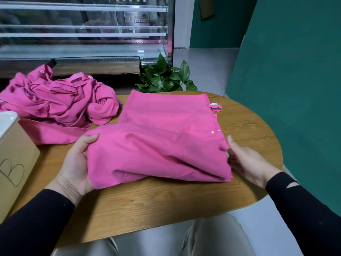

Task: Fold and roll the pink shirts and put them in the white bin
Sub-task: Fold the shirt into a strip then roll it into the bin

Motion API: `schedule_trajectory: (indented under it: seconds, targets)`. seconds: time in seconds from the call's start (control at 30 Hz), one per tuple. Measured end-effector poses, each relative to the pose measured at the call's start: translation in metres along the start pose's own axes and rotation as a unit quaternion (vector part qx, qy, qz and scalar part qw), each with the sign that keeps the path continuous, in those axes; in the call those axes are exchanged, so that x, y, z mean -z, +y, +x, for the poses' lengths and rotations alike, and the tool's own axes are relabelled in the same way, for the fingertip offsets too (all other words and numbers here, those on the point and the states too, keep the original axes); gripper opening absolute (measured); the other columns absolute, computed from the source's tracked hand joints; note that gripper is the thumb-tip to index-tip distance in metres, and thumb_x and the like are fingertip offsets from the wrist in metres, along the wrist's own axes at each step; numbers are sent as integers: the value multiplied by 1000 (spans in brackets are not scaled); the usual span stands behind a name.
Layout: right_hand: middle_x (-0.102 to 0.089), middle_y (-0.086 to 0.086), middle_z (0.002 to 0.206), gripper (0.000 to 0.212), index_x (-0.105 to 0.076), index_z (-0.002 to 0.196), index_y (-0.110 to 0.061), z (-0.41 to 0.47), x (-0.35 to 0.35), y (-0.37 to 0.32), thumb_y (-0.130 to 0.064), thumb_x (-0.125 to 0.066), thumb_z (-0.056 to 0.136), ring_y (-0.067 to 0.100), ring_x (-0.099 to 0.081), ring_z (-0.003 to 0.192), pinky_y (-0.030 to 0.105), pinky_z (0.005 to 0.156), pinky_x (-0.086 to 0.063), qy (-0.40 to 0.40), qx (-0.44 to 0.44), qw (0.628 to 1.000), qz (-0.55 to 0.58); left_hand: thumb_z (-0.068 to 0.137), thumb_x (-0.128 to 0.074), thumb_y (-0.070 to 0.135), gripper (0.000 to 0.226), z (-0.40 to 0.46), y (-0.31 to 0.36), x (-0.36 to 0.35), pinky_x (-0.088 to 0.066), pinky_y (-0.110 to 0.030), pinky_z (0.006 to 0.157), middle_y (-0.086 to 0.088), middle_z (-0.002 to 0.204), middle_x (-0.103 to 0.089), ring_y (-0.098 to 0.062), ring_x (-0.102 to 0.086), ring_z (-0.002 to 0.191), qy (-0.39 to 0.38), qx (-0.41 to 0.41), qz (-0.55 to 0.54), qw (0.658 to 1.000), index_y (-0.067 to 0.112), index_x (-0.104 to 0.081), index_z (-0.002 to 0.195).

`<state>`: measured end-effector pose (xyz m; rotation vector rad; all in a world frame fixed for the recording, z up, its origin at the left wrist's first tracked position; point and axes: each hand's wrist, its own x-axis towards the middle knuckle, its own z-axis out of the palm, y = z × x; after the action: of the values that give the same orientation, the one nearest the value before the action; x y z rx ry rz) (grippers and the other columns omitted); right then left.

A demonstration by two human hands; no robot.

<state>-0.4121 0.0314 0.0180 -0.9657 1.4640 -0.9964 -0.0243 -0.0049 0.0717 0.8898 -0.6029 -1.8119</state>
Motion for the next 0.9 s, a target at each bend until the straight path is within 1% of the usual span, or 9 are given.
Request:
schedule_trajectory:
  seconds: [0.13,0.27,0.33,0.4,0.5,0.67,0.73,0.83,0.9]
  targets:
    - [-60,7,84,65,-49,62,-22,-2,0,3,-86,-52,77,32,-55,87,46,100,-40,11,61,998,-28,46,-76,32,41,0,-3,3,-61,-35,62,-2,89,-78,-17,-75,80,4,0,3,1000,15,-83,82]
    - [-61,9,83,57,-47,70,-19,-1,0,-1,-72,-53,88,24,-54,74,36,77,-45,-22,97,983,154,54,-70,31,32,0,-5,6,-61,-34,60,-2,86,-77,-17,-75,77,4,6,0,1000,15,-83,79]
    - [-70,16,104,49,-50,81,-19,-5,-1,-6,-62,-38,98,26,-69,79,37,72,-58,-77,90,955,270,47,-72,31,37,-2,-5,7,-61,-34,58,-2,84,-77,-17,-75,75,0,3,-2,1000,15,-82,78]
    - [-65,19,130,48,-53,100,-18,-8,-4,-7,-61,-33,99,29,-71,93,44,81,-59,-103,84,939,318,44,-74,31,38,-2,-6,9,-61,-34,57,-1,82,-77,-17,-75,73,2,1,-3,1000,16,-82,77]
    - [-63,17,136,50,-48,140,-14,-14,-10,-6,-43,-45,99,29,-68,113,47,96,-56,-115,31,948,295,36,-83,32,46,-2,-8,10,-60,-34,57,-1,83,-77,-17,-75,74,3,-4,-3,1000,17,-82,79]
    - [-64,12,135,52,-52,142,-16,-18,-18,-9,3,-56,94,27,-62,124,38,104,-51,-172,14,979,108,61,-67,32,27,-1,-9,10,-61,-34,58,-2,82,-77,-17,-74,73,24,5,2,1000,15,-82,76]
    - [-65,15,133,51,-56,141,-12,-18,-18,-22,1,-58,92,25,-64,121,39,106,-49,-121,59,977,165,52,-76,33,35,0,-7,11,-62,-34,62,-2,87,-77,-17,-75,77,13,2,7,1000,16,-82,82]
    - [-59,21,139,50,-60,136,-5,-13,-7,-30,-25,-68,91,26,-60,124,44,107,-48,-69,105,942,310,42,-84,34,46,0,-3,16,-62,-37,69,-2,90,-77,-17,-75,80,11,5,7,1000,17,-82,84]
    - [-59,22,139,50,-54,139,-2,-14,-9,-25,-25,-62,96,29,-60,123,41,101,-52,-87,76,961,252,46,-83,34,46,2,-1,22,-62,-37,73,0,93,-75,-16,-74,83,29,-1,4,1000,20,-79,90]
